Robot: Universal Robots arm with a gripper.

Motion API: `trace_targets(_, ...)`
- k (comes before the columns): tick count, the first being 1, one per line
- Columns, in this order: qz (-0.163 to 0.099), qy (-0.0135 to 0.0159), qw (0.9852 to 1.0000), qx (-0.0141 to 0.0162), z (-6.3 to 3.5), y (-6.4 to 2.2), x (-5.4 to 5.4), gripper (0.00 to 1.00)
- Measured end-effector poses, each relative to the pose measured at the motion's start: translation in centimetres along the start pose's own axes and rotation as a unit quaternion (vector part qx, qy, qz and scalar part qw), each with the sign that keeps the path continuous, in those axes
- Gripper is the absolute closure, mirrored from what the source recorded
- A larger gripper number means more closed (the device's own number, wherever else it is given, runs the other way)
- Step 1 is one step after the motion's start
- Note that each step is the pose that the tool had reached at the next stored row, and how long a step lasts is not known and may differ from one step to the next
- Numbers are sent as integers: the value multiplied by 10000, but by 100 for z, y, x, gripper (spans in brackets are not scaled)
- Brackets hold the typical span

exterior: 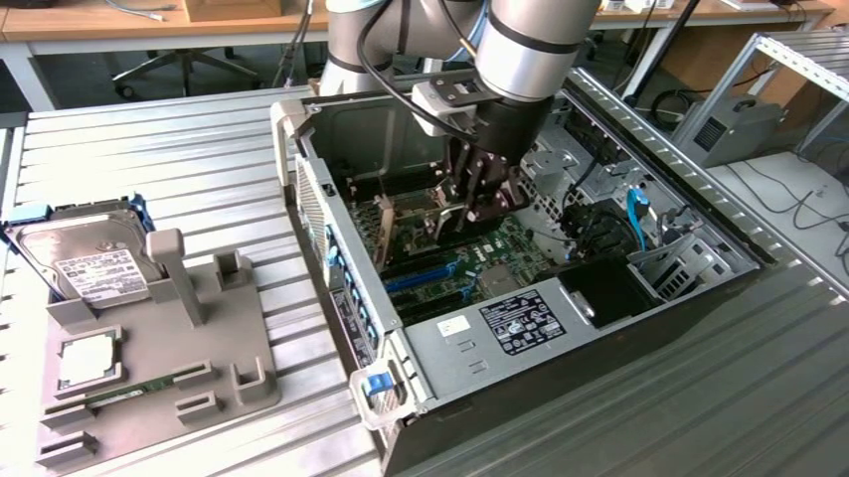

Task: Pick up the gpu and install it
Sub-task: 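Insert the gpu into the slot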

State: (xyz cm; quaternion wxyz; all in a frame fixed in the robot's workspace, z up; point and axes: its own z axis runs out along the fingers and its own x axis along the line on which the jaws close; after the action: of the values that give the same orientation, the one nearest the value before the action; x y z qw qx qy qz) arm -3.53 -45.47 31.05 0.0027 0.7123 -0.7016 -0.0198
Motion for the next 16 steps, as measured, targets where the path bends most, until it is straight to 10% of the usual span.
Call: trace_targets(16, 0, 1, 10000, 3, 18, 3, 0, 73)
